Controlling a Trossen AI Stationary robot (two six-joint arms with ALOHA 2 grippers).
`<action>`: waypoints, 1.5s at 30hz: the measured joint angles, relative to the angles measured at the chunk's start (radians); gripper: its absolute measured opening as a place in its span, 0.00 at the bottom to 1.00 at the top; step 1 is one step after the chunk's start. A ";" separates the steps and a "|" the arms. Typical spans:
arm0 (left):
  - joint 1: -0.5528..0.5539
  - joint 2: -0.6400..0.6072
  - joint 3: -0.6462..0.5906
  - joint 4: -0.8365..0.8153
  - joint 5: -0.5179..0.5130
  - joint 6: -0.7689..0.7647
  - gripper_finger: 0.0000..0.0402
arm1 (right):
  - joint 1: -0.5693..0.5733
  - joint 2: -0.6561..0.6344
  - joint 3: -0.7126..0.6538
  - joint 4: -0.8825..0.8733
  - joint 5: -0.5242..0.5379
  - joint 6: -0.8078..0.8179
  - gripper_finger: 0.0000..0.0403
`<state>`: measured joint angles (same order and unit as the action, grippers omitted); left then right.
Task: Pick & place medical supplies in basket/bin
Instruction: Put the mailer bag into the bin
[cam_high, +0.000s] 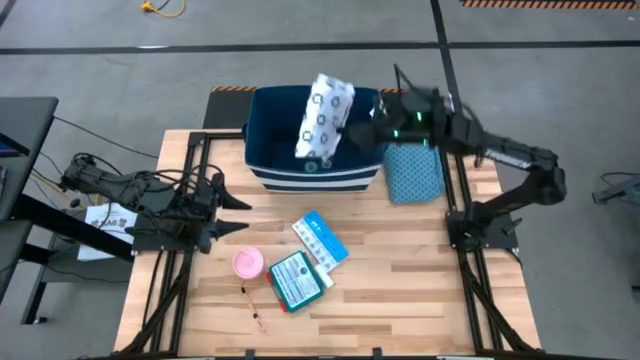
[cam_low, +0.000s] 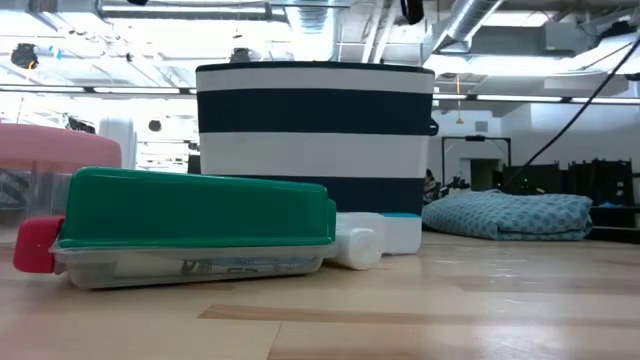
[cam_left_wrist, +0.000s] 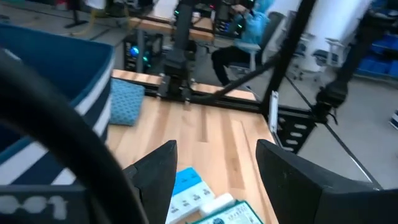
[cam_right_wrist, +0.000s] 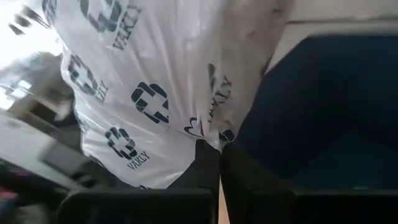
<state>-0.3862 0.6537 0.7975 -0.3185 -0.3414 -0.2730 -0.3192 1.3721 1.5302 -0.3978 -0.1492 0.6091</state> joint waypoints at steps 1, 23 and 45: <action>0.000 0.000 0.000 -0.001 -0.016 -0.003 0.52 | -0.029 0.025 0.053 -0.056 -0.008 -0.043 0.00; 0.000 0.000 0.000 0.004 -0.250 -0.054 0.52 | -0.313 0.660 0.736 -0.894 -0.037 -0.815 0.00; 0.000 0.000 0.000 0.001 -0.265 -0.079 0.52 | -0.281 0.908 0.739 -1.096 0.106 -0.901 0.00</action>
<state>-0.3866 0.6540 0.7975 -0.3180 -0.6067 -0.3523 -0.5998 2.2803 2.2687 -1.4936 -0.0434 -0.2917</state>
